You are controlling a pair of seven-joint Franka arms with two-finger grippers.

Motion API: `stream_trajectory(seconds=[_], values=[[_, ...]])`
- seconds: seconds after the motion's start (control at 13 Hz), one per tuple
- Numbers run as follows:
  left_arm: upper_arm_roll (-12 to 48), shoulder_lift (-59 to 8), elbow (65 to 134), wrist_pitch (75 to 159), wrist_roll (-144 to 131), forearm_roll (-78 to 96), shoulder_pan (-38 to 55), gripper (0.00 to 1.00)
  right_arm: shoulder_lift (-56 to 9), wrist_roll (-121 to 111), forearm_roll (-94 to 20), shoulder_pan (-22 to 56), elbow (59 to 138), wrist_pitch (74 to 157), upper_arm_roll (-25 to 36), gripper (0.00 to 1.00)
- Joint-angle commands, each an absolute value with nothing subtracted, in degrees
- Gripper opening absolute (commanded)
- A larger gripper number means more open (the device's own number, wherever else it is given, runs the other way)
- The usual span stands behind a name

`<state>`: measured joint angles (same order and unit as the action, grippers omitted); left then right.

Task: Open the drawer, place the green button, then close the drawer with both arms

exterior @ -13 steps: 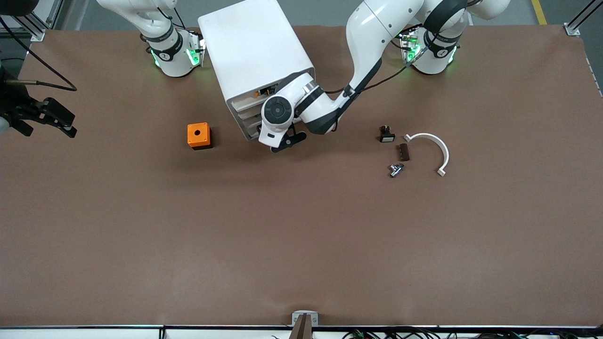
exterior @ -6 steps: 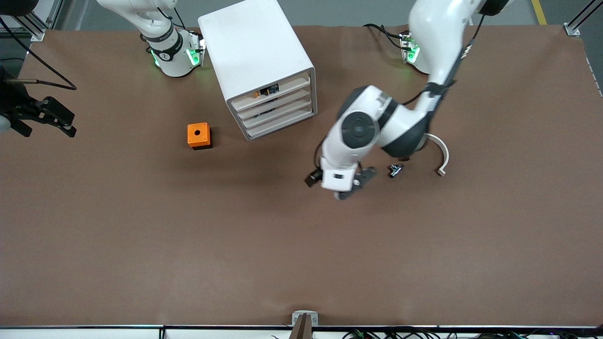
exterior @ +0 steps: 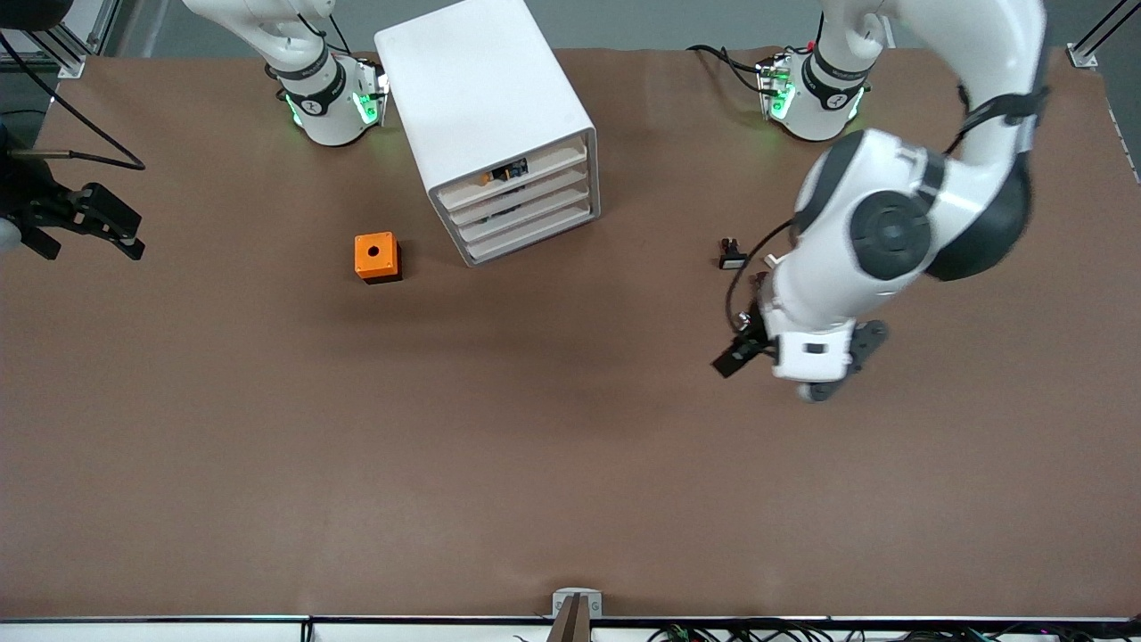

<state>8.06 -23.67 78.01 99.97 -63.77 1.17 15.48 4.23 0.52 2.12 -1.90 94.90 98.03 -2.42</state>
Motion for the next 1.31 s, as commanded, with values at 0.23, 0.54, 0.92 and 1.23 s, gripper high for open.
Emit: stream_trajectory(seconds=[0.23,0.54,0.92,1.23], values=[[8.44,-14.07,79.72,92.21,-43.36,-0.18,4.76,1.00,4.83,-0.62,2.29,-2.99,95.19,97.73,-3.16,1.00],[8.26,-8.10,80.94,89.21,-33.51,-0.09,0.27,1.00,4.83,-0.70,2.29,-2.81,95.19,97.99,-3.08,1.00],[7.03,4.37,92.69,88.94,-15.15,0.00,-2.99,1.00,4.92,-0.70,2.29,-2.73,95.19,97.91,-3.16,1.00],[7.21,11.94,101.59,90.44,-11.60,0.26,-2.90,1.00,4.92,-0.70,2.29,-2.55,95.19,97.91,-3.16,1.00]])
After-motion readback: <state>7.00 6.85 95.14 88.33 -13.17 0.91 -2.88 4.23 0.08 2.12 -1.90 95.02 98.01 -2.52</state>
